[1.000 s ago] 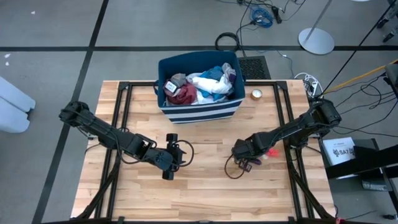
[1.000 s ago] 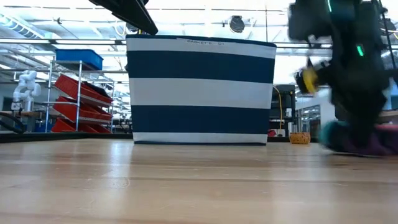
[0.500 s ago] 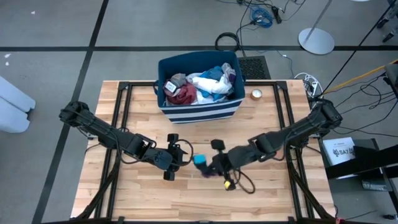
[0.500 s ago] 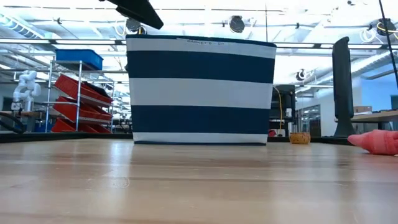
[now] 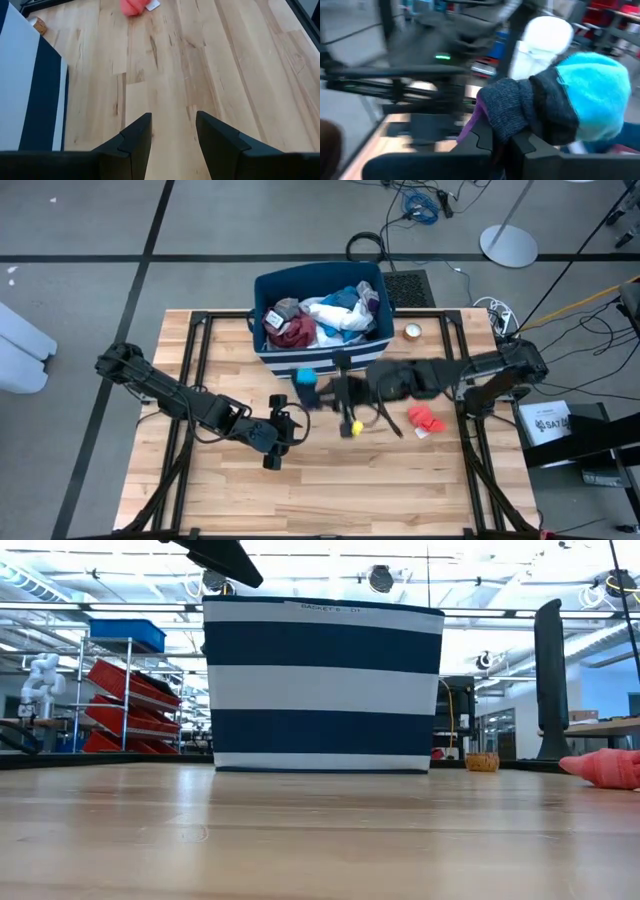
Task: Sort clothes
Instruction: Put the multicolored sock into the blue bin
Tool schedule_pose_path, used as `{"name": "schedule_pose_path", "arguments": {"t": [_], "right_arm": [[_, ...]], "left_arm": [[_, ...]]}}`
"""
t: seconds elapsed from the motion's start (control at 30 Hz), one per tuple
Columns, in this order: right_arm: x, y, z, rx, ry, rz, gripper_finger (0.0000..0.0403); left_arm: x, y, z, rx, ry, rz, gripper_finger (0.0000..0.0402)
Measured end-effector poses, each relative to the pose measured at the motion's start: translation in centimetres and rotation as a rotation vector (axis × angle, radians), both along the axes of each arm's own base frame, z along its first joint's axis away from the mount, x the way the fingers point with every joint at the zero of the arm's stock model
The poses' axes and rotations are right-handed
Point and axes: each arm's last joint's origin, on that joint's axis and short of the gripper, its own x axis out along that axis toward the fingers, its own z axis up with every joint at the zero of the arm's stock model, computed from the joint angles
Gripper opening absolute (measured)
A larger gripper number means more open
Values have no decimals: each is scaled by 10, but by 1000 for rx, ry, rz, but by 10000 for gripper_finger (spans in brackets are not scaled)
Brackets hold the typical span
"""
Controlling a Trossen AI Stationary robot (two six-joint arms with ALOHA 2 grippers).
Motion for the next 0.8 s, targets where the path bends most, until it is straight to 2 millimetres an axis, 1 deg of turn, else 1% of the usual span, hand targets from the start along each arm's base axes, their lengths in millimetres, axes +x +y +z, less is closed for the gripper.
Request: {"name": "schedule_pose_path", "arguments": {"t": [0.2, 0.3, 0.4, 0.63, 0.8], "right_arm": [[6, -57, 0, 13, 5, -161, 6], [6, -88, 0, 63, 0, -259, 6], [4, -114, 0, 121, -8, -340, 6], [-5, -160, 0, 231, -27, -449, 6], [-12, -181, -3, 348, -27, -549, 6]], "left_arm": [[0, 0, 0, 0, 0, 0, 164], [0, 0, 0, 1, 0, -1, 164], [0, 0, 0, 3, 0, -3, 164], [0, 0, 0, 6, 0, -5, 164], [0, 0, 0, 6, 0, -5, 164]]}}
